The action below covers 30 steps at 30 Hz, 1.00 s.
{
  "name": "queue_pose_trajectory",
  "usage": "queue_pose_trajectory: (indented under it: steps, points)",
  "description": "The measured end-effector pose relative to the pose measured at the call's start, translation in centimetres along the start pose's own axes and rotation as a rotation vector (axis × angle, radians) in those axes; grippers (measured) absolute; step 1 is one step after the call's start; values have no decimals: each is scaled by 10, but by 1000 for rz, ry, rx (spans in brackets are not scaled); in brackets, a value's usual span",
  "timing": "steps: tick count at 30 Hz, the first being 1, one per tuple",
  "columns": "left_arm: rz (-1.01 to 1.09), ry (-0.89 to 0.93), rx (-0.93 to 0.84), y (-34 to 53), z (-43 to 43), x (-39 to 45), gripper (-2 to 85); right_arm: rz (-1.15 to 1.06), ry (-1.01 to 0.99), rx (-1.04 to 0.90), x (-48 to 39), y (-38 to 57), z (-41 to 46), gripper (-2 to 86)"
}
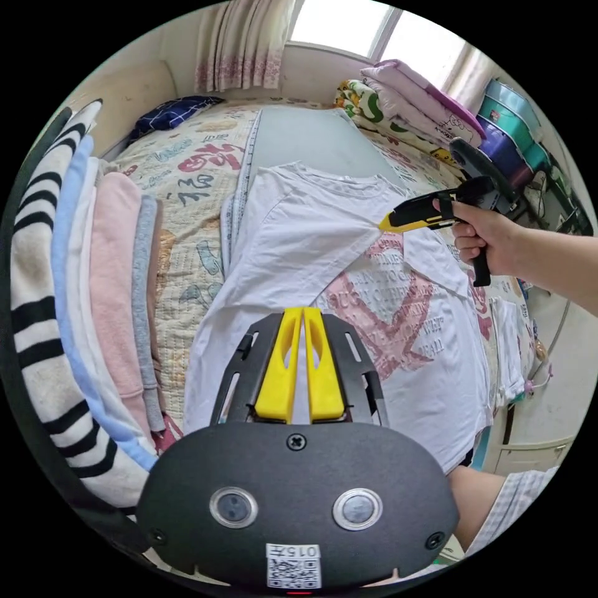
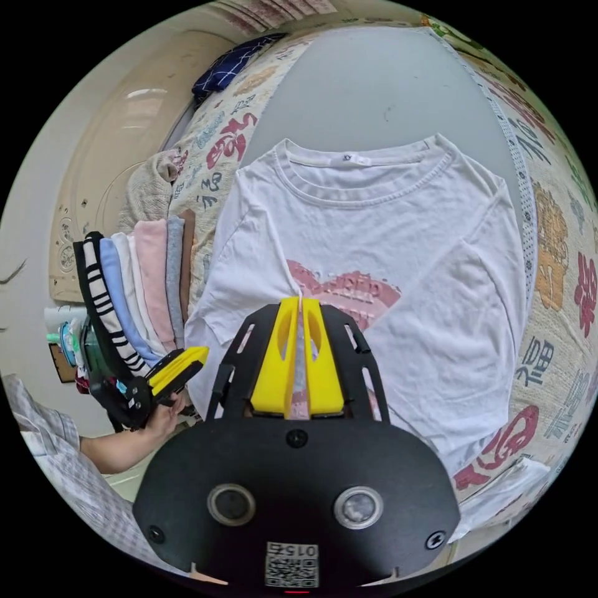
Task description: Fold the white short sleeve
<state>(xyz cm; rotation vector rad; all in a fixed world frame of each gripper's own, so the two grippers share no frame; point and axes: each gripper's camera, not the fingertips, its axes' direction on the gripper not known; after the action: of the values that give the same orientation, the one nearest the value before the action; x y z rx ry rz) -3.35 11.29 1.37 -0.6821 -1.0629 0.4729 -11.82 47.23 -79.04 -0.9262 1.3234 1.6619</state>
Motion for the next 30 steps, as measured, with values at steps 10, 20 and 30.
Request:
queue_pose_trajectory:
  steps: [10, 20, 30]
  points:
    - [-490, 98, -30, -12, 11, -90, 34, -204, -13, 49, -60, -91, -10, 79]
    - [-620, 162, 83, -30, 12, -119, 52, -302, 160, -50, -156, -161, 26, 25]
    - [-550, 130, 74, -54, -13, -118, 54, -313, 198, -65, -227, -193, 9, 8]
